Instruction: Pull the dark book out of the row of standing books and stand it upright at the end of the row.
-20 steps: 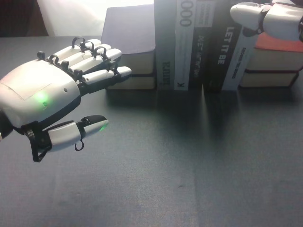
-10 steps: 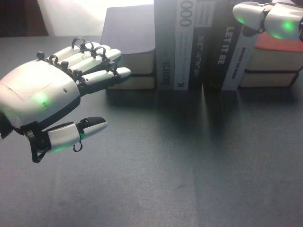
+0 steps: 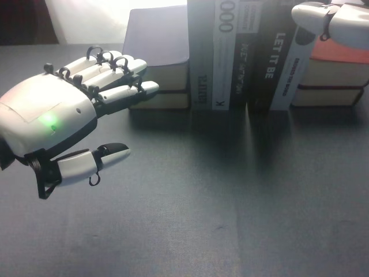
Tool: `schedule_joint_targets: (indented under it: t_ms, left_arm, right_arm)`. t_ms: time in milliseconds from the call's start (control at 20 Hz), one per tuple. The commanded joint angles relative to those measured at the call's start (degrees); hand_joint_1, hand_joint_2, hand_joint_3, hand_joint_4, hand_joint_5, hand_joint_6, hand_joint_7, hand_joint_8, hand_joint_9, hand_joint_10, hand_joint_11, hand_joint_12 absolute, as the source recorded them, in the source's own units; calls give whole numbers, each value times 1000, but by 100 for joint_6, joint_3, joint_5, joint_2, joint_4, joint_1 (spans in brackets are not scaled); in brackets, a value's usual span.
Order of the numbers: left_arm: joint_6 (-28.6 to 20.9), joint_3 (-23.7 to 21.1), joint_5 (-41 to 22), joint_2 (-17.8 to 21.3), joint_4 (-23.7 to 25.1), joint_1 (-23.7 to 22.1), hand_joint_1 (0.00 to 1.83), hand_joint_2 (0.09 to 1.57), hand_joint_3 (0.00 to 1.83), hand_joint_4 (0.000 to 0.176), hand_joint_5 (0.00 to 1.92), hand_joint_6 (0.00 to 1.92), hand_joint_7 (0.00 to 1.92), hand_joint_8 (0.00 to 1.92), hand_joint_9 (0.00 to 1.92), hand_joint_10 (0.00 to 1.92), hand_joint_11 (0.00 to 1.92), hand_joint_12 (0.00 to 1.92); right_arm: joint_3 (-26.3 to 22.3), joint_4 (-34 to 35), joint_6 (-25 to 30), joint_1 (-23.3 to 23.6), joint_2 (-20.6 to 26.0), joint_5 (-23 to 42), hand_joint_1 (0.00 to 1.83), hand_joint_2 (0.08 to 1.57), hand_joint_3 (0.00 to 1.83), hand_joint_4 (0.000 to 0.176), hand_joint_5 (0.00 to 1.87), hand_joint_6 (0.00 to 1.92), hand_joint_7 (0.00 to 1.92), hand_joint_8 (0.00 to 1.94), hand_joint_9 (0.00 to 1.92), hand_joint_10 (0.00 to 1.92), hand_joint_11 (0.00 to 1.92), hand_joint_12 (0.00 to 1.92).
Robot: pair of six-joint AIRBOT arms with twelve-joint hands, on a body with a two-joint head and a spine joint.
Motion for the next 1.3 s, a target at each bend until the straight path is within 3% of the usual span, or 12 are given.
schedule_joint_targets:
  t_ms: [0,250,400,600,750,1050,1150,1250]
  left_arm:
    - [21,-9,-750,-39,-33,-74,618,1351,0,0,287,1,57,1,43,3,0,180]
    - [21,-13,-750,-39,-44,-71,643,1345,0,0,283,5,44,3,31,3,0,144]
    - [21,-20,-765,-33,-51,-66,645,1342,0,0,254,0,77,2,69,8,0,309]
    - [22,-19,-778,-37,-71,-54,652,1344,2,0,228,0,80,1,84,7,0,378]
    - [22,-20,-790,-34,-95,-33,567,1374,0,0,179,2,22,2,26,5,0,93]
    - [22,-24,-820,-29,-125,-11,679,1334,0,0,215,4,44,2,37,4,0,154]
    - [22,-28,-852,-23,-159,9,687,1336,1,0,198,1,17,0,14,4,0,34]
    - [25,-33,-875,-17,-173,31,622,1347,5,0,199,1,28,3,30,9,2,36]
  right_arm:
    - [-6,-55,-11,30,3,724,255,1297,0,0,384,373,79,6,0,0,0,1921]
    - [-43,-60,-11,-28,-8,717,257,1276,0,0,510,396,133,23,0,0,0,1921]
    - [-257,-155,-11,-133,158,753,309,1252,0,0,604,418,160,25,0,0,0,1921]
    - [-504,-257,-10,-290,365,933,329,1241,0,0,683,369,185,14,0,0,0,1921]
    - [-706,-561,215,-425,536,1158,344,1235,0,0,721,384,198,16,0,0,0,1921]
    - [-969,-1125,1006,-782,860,1611,343,1253,2,0,817,427,279,31,0,0,0,1921]
    - [-1073,-1333,1199,-881,960,1738,306,1260,5,0,841,435,294,31,0,0,0,1921]
    - [-1167,-1466,1232,-927,1040,1788,346,1260,3,0,870,451,322,35,0,0,0,1921]
